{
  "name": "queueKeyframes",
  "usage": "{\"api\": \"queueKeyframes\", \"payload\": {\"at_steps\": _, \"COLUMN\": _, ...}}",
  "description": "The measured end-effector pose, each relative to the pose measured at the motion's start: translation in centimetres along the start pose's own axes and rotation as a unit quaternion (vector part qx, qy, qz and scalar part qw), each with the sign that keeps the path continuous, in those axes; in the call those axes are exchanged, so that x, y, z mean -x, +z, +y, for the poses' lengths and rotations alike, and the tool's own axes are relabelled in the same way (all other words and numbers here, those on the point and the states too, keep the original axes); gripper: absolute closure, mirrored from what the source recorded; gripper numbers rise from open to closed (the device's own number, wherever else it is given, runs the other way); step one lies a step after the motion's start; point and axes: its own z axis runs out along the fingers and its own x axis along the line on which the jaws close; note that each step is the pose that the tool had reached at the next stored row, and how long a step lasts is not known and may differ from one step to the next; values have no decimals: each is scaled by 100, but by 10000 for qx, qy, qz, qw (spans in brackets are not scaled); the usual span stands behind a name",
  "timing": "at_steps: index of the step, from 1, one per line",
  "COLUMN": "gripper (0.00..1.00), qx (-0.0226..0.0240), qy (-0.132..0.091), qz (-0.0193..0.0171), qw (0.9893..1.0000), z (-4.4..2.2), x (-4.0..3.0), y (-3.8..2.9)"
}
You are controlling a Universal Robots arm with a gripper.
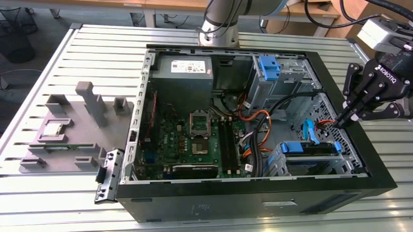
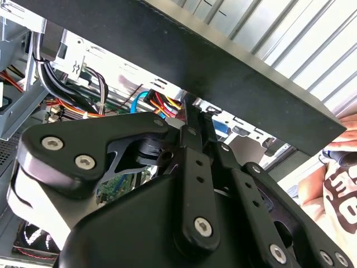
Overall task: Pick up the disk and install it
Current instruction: 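Insert the second disk wire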
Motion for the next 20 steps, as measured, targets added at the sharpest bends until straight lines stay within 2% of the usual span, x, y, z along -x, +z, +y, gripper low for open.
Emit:
{"api": "queueKeyframes", "payload": {"at_steps": 5, "gripper": 83, "qx": -4, "qy": 0, "qz": 0, "qw": 10000, "z": 11, "x": 1, "y": 2}}
{"api": "queueKeyframes", "payload": {"at_steps": 9, "gripper": 83, "qx": -55, "qy": 5, "qz": 0, "qw": 10000, "z": 100, "x": 0, "y": 15}}
{"api": "queueKeyframes", "payload": {"at_steps": 12, "gripper": 83, "qx": -108, "qy": 10, "qz": 0, "qw": 9999, "z": 187, "x": 0, "y": 28}}
{"api": "queueKeyframes", "payload": {"at_steps": 14, "gripper": 83, "qx": -169, "qy": 15, "qz": 0, "qw": 9999, "z": 244, "x": -1, "y": 36}}
{"api": "queueKeyframes", "payload": {"at_steps": 17, "gripper": 83, "qx": -248, "qy": 22, "qz": 0, "qw": 9997, "z": 298, "x": -5, "y": 44}}
{"api": "queueKeyframes", "payload": {"at_steps": 20, "gripper": 83, "qx": -306, "qy": 21, "qz": 0, "qw": 9995, "z": 339, "x": -24, "y": 52}}
